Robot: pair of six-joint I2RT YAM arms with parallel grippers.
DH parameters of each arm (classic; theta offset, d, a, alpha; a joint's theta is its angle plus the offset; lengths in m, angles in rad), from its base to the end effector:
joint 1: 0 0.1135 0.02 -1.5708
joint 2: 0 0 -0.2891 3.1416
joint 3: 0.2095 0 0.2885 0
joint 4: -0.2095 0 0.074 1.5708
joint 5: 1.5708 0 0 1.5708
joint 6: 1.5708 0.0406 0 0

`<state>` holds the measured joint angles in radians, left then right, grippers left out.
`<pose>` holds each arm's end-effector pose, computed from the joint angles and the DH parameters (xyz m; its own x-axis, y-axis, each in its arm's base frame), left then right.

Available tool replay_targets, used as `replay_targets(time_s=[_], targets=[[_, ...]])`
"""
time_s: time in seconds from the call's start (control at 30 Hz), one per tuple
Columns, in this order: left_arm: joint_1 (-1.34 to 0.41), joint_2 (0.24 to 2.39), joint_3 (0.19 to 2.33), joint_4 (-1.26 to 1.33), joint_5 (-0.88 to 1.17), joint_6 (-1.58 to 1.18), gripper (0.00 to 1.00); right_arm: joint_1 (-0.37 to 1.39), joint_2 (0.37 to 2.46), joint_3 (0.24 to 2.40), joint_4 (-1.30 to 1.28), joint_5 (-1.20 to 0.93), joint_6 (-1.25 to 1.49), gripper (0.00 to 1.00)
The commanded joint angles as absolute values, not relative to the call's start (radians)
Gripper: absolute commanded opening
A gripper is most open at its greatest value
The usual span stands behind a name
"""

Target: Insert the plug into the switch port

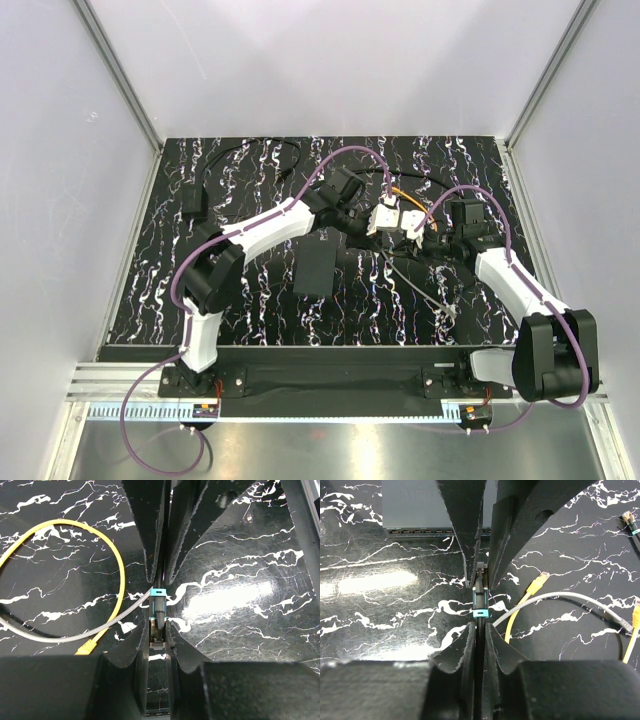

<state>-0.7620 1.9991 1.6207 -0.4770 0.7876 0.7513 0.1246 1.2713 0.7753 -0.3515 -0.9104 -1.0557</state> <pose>0.3359 -0.3603 0.2505 0.1629 0.5102 -0.8445 0.9745 -0.2172 0.0568 0.2708 0.0662 0.2341 0.1513 -0.5191 -0.8412 -0.9404 0.1868 -0.2843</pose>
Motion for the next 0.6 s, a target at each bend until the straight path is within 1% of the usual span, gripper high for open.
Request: replay_targets(time_s=[0.0,0.2,0.27,0.37,0.57], targets=[[-0.769,1.997,1.652,-0.459,0.842,0.756,0.00,0.138,1.281,0.779,-0.367,-0.900,-1.107,0.17],[-0.769,1.996,1.651,-0.454,0.850,0.747,0.00,0.140,1.292,0.779,-0.379,-0.887,-1.130,0.09],[-0.769,1.996,1.651,-0.451,0.854,0.744,0.00,0.144,1.298,0.782,-0.387,-0.877,-1.135,0.10],[-0.767,1.996,1.649,-0.451,0.859,0.742,0.00,0.143,1.301,0.782,-0.393,-0.868,-1.147,0.14],[-0.767,1.993,1.644,-0.456,0.862,0.749,0.00,0.144,1.304,0.779,-0.373,-0.859,-1.141,0.15]])
